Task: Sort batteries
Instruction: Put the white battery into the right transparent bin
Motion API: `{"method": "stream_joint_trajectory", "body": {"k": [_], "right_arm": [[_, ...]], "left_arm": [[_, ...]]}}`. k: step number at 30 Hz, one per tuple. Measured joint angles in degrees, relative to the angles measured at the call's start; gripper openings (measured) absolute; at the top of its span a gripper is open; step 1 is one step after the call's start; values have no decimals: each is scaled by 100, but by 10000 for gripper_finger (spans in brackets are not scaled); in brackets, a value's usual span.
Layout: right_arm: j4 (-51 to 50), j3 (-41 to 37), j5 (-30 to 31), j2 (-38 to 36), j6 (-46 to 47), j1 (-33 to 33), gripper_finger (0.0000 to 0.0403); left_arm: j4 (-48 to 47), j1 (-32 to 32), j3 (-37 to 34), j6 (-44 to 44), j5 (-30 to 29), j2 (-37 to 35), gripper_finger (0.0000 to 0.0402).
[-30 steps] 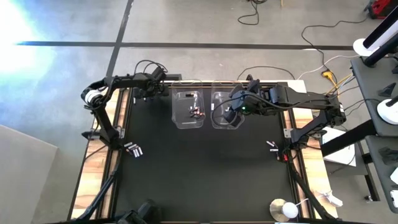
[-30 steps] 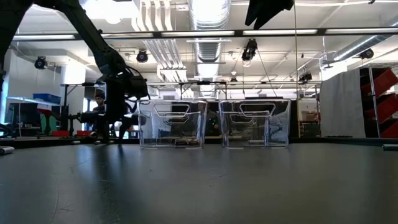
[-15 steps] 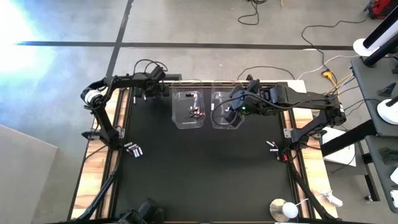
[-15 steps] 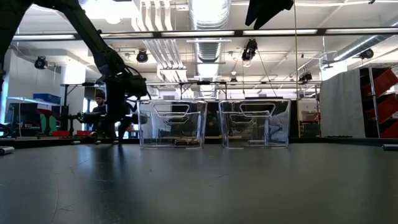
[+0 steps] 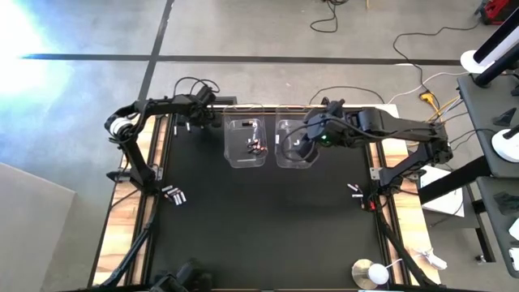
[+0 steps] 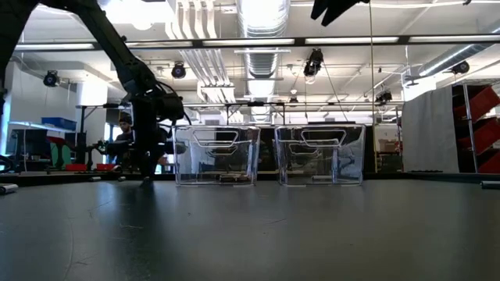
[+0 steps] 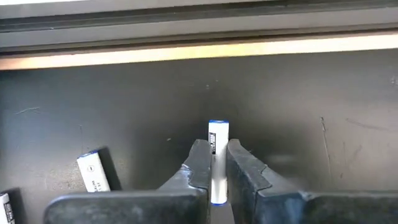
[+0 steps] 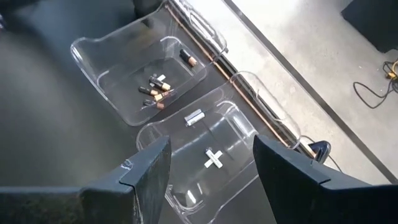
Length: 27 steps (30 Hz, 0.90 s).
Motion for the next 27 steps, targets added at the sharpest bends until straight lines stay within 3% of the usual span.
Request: {"method": "stream_joint_trajectory", "body": {"k": [4,11,15,27], "right_arm": [[-147,350,0,-43,0,0,219],[-168,712,48,-91,-67,0,219],[-107,762,107,-91,-234,0,219],[1142,571,-691,-74,-794,-347,219]], "left_arm": [[-219,-2,-38,200,244,-400,9],[-181,32,-20,382,86,-1435,8],[12,-15,-12,709,469,-2065,8],[1595,-598,-3,766,1463,-3442,7]]}}
